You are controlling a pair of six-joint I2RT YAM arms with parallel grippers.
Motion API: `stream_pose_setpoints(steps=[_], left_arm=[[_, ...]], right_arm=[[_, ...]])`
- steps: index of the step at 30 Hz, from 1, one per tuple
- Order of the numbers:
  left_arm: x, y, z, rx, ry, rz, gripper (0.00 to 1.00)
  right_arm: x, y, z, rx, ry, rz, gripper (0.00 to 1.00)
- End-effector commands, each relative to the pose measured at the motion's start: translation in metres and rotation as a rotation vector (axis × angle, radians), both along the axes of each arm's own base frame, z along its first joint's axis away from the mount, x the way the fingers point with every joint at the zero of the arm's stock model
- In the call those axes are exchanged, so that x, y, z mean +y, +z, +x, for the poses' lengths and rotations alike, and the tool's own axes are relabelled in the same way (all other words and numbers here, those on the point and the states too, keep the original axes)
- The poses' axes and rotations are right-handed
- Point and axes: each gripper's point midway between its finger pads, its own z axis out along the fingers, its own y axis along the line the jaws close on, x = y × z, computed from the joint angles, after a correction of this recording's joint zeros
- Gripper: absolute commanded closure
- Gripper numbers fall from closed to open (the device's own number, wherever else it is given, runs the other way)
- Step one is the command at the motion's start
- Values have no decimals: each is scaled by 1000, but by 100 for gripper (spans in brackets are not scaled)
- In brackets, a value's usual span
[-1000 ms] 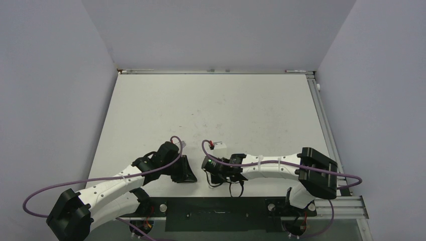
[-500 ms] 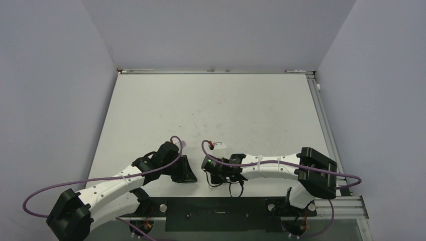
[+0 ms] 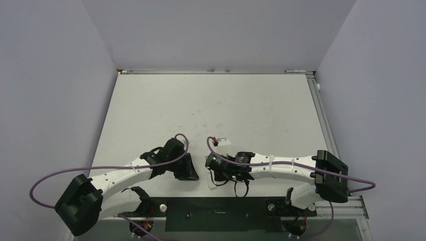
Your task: Load the batteries into the remote control
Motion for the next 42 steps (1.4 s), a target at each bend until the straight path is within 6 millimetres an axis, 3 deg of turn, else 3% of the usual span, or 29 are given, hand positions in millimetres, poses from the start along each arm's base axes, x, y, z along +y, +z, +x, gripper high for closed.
stream_pose_setpoints(steps=[1, 6, 10, 16, 20, 26, 36, 42], left_arm=[[-17, 35, 46, -140, -8, -13, 81], [-30, 68, 87, -219, -5, -60, 78], [-49, 77, 111, -237, -53, -60, 77], [-79, 70, 146, -224, -118, -43, 78], [-95, 54, 159, -186, -163, -24, 82], [-100, 23, 158, -105, -224, 73, 91], [-75, -24, 139, -3, -253, 197, 96], [-61, -40, 127, 35, -258, 235, 100]], right_arm=[[-2, 20, -1, -43, 15, 54, 89], [-16, 22, -5, -52, 13, 77, 90], [-26, 25, -6, -59, 7, 83, 91], [-39, 31, -8, -70, -1, 100, 92], [-46, 32, -11, -67, -6, 112, 91], [-54, 35, -12, -76, -12, 126, 91], [-59, 34, -13, -78, -10, 131, 91], [-59, 32, -14, -75, -13, 134, 91]])
